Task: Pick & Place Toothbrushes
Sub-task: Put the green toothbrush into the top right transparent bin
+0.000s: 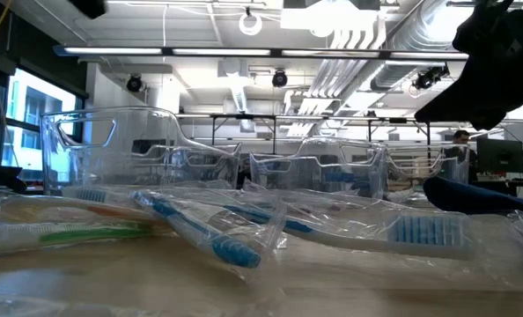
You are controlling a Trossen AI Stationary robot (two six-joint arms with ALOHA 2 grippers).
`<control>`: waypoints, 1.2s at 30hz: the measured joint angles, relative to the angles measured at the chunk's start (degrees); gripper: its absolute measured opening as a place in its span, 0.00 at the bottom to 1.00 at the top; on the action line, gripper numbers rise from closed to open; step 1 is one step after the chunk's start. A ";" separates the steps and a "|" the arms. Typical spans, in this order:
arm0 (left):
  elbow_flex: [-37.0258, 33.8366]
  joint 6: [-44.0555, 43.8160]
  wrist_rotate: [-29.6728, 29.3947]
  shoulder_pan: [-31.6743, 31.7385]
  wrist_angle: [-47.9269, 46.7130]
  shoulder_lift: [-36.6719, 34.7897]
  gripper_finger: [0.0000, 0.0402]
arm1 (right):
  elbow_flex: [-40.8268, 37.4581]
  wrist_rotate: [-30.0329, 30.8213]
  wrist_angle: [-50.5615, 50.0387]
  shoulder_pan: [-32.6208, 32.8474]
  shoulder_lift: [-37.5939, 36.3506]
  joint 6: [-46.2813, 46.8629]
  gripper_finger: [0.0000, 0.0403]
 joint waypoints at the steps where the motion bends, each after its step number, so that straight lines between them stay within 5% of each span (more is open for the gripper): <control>1: -0.28 -2.10 0.74 0.08 -0.97 -0.02 0.00 | 0.00 -0.05 -0.16 -0.01 0.00 0.01 0.01; 8: -3.47 -13.41 5.50 0.08 -2.67 -0.02 0.00 | 0.00 -2.05 -0.89 -0.01 0.00 0.01 0.01; 36: -4.59 -11.66 5.49 0.08 -0.80 -0.02 0.01 | 0.00 -1.46 -0.82 0.00 0.00 -0.02 0.01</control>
